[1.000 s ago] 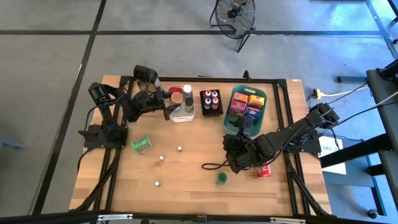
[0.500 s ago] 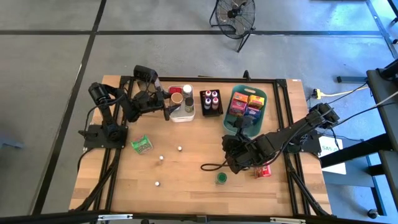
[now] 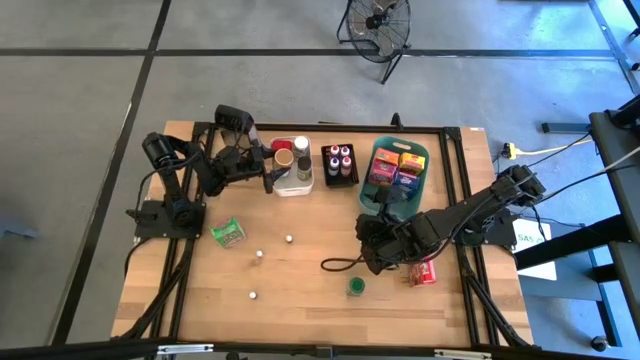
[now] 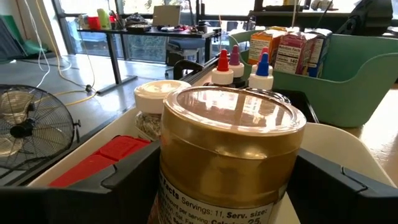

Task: Pick & Place Kitchen Items
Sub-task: Put the light brown spice bottle into the white bin, then put the small green food coloring bottle into the black bin

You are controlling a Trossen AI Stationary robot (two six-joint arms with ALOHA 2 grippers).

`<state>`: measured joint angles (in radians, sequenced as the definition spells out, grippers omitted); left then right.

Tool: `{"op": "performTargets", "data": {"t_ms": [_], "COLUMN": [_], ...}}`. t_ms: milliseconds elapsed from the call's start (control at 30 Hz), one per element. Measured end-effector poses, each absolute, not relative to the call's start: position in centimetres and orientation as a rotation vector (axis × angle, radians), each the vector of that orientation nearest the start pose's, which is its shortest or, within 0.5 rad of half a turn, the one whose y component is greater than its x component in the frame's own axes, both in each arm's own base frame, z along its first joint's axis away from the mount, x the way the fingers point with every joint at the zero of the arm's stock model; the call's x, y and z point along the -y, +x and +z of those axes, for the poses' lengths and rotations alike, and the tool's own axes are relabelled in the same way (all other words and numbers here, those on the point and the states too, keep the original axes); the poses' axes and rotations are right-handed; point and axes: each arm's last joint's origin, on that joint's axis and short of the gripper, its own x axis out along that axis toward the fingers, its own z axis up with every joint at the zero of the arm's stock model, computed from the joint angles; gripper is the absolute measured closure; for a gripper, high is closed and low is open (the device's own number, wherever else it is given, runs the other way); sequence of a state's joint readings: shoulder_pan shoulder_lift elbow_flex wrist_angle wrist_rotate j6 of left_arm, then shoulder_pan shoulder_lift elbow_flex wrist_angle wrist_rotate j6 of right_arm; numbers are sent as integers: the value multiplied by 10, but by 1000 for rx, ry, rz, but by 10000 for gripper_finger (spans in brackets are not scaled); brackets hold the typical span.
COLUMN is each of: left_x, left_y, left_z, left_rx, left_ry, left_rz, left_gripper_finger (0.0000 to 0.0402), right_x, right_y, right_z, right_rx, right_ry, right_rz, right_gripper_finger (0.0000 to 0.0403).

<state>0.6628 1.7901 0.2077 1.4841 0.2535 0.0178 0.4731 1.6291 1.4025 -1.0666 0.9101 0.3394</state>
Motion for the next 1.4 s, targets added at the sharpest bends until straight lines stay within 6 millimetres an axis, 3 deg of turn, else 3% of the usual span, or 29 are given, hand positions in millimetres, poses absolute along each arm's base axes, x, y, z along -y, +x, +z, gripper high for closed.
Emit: {"op": "performTargets", "data": {"t_ms": [567,1033,1400], "left_x": [-135,-136,-135], "left_y": [186,186,186], "left_z": [106,107,126], "left_rx": [-94,-83,32], "left_ry": [-21,-30,38], "left_rz": [398,406,402], "left_gripper_finger": [104,73,74], "right_x": [-121,-121,-121], "right_y": [291,291,291], "right_z": [289,289,289], "right_rx": [-905,-905,-909], "right_ry": [-518,-518,-514], "right_rz": [-498,-497,-490], "right_gripper_finger": [33,33,33]}}
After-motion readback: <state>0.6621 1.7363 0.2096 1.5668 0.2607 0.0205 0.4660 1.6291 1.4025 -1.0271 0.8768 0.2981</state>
